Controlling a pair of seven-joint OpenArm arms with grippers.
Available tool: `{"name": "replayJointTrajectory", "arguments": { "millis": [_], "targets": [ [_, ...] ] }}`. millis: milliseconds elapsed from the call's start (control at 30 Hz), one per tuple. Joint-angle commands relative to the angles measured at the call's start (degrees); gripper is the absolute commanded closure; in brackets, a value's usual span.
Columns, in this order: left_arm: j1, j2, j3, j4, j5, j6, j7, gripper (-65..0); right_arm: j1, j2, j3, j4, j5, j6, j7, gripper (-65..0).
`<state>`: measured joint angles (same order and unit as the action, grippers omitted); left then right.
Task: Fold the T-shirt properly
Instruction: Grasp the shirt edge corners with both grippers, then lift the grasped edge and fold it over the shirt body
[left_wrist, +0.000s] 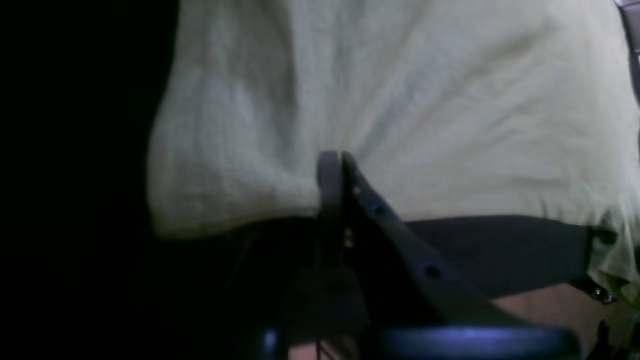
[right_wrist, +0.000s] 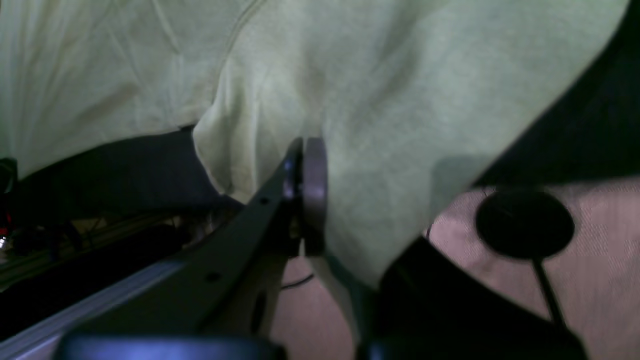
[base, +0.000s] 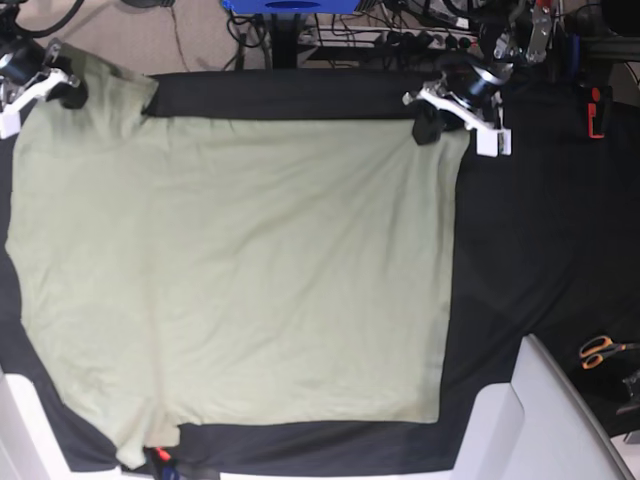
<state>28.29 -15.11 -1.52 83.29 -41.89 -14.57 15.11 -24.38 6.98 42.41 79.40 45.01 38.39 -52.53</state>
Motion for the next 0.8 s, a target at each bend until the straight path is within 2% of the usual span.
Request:
{"name": "replayJointTrajectory", "arguments": {
  "millis": [0,333,533,667,767],
  "targets": [
    [0.5,-0.5,-0.3,1.0,-0.4,-0.2,-0.8,0.0,-0.9,0.9,0.5,0.9,1.2,0.2,0.2,-0.2],
    [6.7,-0.5,-5.7,8.4,-0.1,-0.2,-0.7,0.0,-3.5,0.8,0.5,7.5,1.3,0.0,-0.9,-0.2],
    [5.1,-0.1,-5.2,6.1,-0.1,-0.2,-0.7,0.0,1.6,1.0,-0.1,7.3,0.9,-0.1,-4.7,-0.2],
    [1.7,0.0,-4.9,6.1,-0.1,-0.2,6.2,0.0,5.6,1.2,-0.1,7.2,0.8,-4.1,-6.9,-0.2],
    [-0.9,0.7,-5.2,6.4,-0.2,-0.2,9.8,0.0,7.9,1.3,-0.2,7.2,0.8,-4.8,-7.0,-0.2]
  ]
}}
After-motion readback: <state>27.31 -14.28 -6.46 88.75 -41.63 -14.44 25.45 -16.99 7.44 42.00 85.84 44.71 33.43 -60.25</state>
